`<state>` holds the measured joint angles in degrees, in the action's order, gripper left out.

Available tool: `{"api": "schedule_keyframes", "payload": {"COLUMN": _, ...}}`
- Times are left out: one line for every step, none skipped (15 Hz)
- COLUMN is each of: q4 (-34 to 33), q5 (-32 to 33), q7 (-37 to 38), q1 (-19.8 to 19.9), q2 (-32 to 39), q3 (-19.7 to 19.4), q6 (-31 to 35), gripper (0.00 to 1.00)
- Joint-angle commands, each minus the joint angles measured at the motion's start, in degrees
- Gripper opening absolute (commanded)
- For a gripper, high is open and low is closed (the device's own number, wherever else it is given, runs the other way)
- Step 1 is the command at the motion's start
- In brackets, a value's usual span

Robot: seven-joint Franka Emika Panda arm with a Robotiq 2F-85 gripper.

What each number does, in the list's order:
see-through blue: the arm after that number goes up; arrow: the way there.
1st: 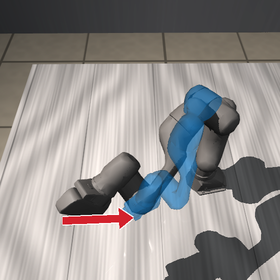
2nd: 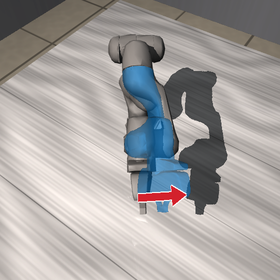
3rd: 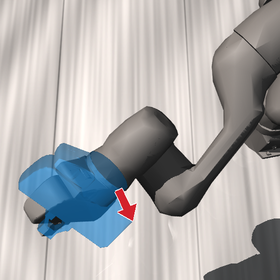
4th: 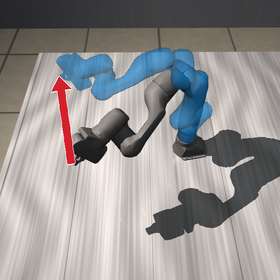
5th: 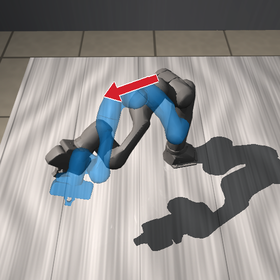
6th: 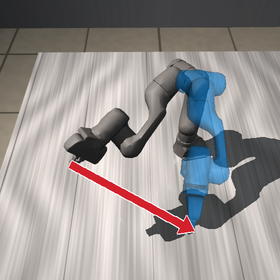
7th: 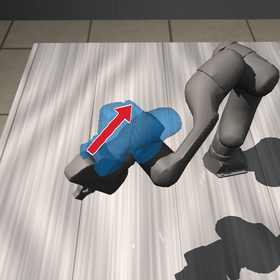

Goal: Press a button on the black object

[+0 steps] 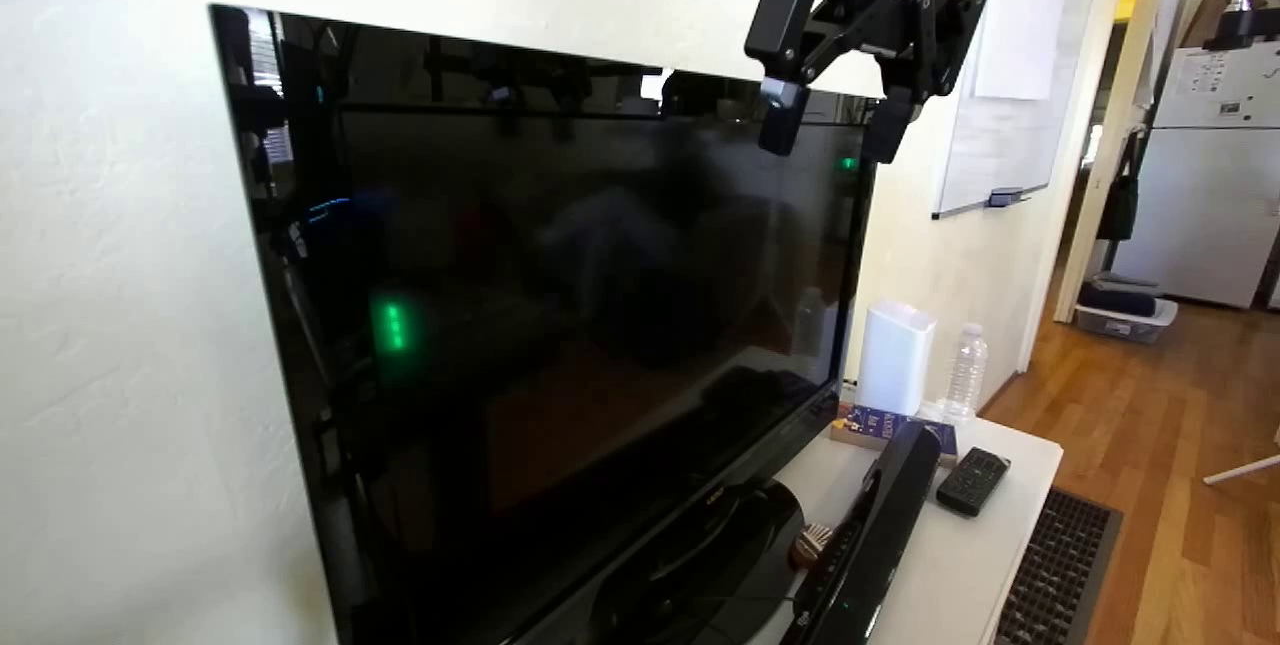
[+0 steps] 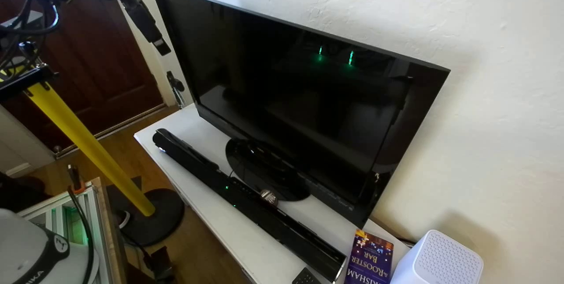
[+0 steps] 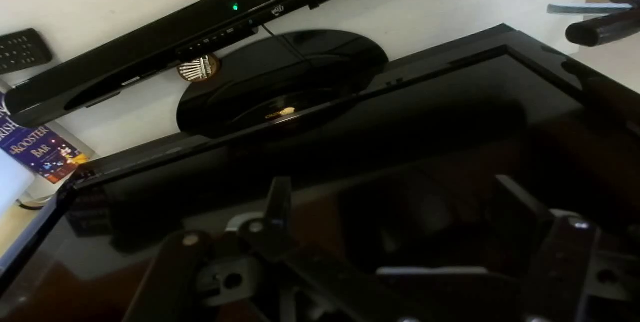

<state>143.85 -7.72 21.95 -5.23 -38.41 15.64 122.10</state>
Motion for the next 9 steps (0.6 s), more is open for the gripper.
{"api": "schedule_keyframes", "payload": {"q4": -0.1, "q5": 0.3, "q7": 0.2, "q1": -0.4, "q2": 0.1, "q3": -0.3, "q6": -0.2, "gripper": 1.0}}
{"api": "schedule_keyframes", "payload": {"q4": 0.4, "q5": -0.7, "q7": -1.1, "q1": -0.9, "q2": 0.9, "q3": -1.2, "q6": 1.6, "gripper": 1.0}}
{"api": "schedule_keyframes", "payload": {"q4": 1.1, "q5": -1.1, "q7": -2.1, "q1": -1.0, "q2": 1.4, "q3": -1.8, "q6": 3.5, "gripper": 1.0}}
{"api": "schedule_keyframes", "payload": {"q4": 2.3, "q5": -0.6, "q7": -3.4, "q1": -0.7, "q2": 1.9, "q3": -2.4, "q6": 5.4, "gripper": 1.0}}
{"api": "schedule_keyframes", "payload": {"q4": 3.7, "q5": -1.0, "q7": -5.1, "q1": -0.9, "q2": 2.2, "q3": -3.6, "q6": 7.9, "gripper": 1.0}}
{"api": "schedule_keyframes", "payload": {"q4": 5.0, "q5": -1.3, "q7": -7.3, "q1": -1.2, "q2": 2.7, "q3": -4.9, "q6": 10.1, "gripper": 1.0}}
{"api": "schedule_keyframes", "payload": {"q4": 6.6, "q5": -1.9, "q7": -11.0, "q1": -2.0, "q2": 3.2, "q3": -7.0, "q6": 12.1, "gripper": 1.0}}
{"api": "schedule_keyframes", "payload": {"q4": 7.9, "q5": -2.3, "q7": -13.2, "q1": -2.2, "q2": 3.8, "q3": -8.6, "q6": 13.5, "gripper": 1.0}}
{"api": "schedule_keyframes", "payload": {"q4": 9.4, "q5": -3.8, "q7": -17.9, "q1": -3.5, "q2": 4.5, "q3": -11.5, "q6": 15.3, "gripper": 1.0}}
